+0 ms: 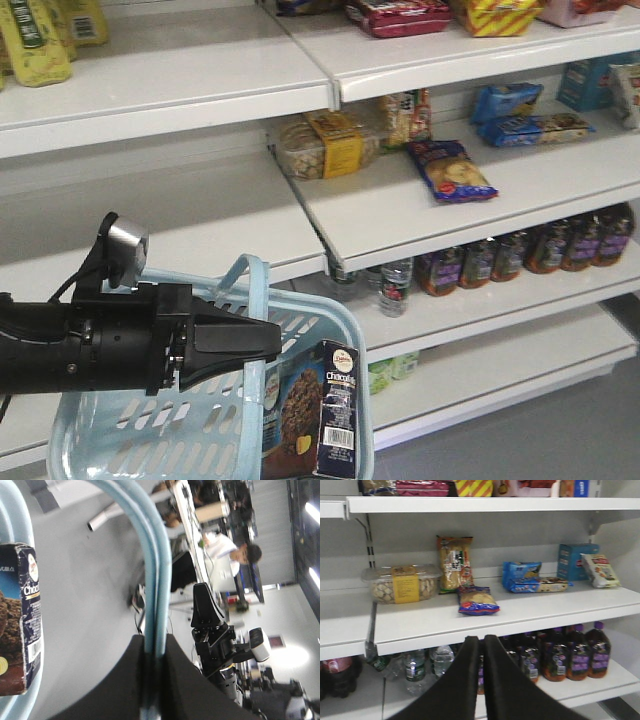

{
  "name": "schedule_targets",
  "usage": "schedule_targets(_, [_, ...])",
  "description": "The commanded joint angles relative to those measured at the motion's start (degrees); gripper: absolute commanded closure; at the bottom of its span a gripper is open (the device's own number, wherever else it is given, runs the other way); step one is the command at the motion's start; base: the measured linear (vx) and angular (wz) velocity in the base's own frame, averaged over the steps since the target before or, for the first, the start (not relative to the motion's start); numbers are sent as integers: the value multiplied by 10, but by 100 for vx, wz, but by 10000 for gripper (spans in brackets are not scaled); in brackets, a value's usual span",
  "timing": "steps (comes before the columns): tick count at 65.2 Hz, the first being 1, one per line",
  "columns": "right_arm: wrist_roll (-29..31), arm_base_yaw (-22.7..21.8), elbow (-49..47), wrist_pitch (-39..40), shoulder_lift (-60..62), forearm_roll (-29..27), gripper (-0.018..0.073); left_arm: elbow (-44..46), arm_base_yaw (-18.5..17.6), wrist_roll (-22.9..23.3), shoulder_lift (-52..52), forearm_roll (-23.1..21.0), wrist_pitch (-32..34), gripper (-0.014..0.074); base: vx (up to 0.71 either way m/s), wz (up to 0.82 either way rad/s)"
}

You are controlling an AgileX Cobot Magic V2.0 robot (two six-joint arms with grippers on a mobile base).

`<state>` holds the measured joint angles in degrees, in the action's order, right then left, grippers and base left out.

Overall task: Left arm holds basket, right arm returns cookies
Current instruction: 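Approach the snack shelf with the cookie tub, basket held in left gripper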

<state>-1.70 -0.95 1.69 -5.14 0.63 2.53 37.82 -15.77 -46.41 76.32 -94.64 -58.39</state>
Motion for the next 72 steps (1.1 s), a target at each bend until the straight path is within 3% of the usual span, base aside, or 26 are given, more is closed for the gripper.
schedule_targets(1, [0, -2, 9, 41, 5, 4, 565, 19, -2, -3, -19, -73, -39, 599, 19, 60])
schedule_targets(45, [0, -2, 9, 41, 5, 4, 565, 19, -2, -3, -19, -73, -39, 599, 14, 42])
schedule_targets(72, [0, -2, 9, 41, 5, 4, 565, 19, -2, -3, -19, -73, -39, 599, 8, 19])
